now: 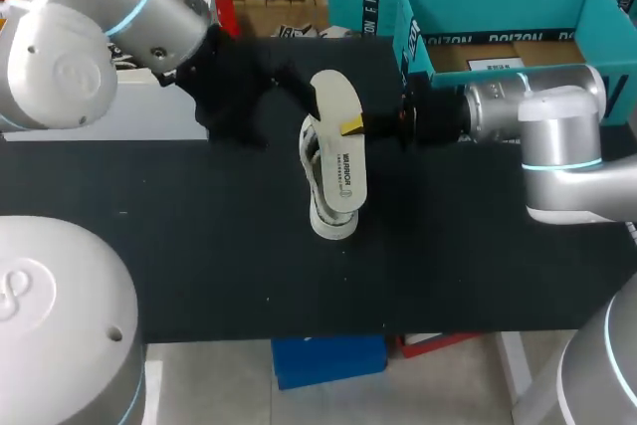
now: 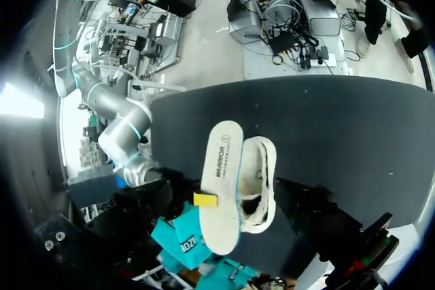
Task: Take the shoe out of the shoebox, open the shoe tongue, remove and reinsert the insole, then place the shoe into the shoebox
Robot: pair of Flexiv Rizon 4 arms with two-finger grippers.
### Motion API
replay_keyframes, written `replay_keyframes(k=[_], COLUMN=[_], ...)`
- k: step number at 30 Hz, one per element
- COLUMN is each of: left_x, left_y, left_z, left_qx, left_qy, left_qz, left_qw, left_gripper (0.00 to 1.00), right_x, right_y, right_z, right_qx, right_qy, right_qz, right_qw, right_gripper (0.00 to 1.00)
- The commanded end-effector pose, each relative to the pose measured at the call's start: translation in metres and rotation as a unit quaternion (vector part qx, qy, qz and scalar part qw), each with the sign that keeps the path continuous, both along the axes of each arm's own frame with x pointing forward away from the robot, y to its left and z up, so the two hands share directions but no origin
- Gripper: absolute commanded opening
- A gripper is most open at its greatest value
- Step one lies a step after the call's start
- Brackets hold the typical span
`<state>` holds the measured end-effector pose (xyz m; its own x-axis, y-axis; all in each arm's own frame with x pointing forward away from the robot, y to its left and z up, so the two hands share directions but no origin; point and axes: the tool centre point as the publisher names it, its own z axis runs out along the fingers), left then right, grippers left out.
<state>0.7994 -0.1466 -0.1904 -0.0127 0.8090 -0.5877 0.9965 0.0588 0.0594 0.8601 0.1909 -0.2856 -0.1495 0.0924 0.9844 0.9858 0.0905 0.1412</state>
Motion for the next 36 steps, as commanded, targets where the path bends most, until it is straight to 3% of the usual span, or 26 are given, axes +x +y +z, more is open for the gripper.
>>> replay_keyframes(k=[1, 10, 32, 36], left_x=[0.009, 0.016, 0.022, 0.026], left_y=[-0.011, -0.022, -0.031, -0.036], left_z=[0.003, 0.01, 0.02, 0.018], left_qx=[0.123, 0.153, 0.149, 0.188], left_qy=[0.008, -0.02, -0.041, -0.035], left_qz=[0.006, 0.014, 0.014, 0.034], left_qw=[0.992, 0.988, 0.988, 0.981], left_gripper=[1.0, 1.0, 1.0, 1.0], right_x=[0.001, 0.001, 0.001, 0.001], right_y=[0.001, 0.001, 0.001, 0.001], right_z=[0.0, 0.0, 0.0, 0.0], right_qx=[-0.001, -0.001, -0.001, -0.001], right_qy=[0.0, 0.0, 0.0, 0.0], right_qz=[0.0, 0.0, 0.0, 0.0], right_qw=[1.0, 1.0, 1.0, 1.0], right_gripper=[0.0, 0.0, 0.0, 0.0])
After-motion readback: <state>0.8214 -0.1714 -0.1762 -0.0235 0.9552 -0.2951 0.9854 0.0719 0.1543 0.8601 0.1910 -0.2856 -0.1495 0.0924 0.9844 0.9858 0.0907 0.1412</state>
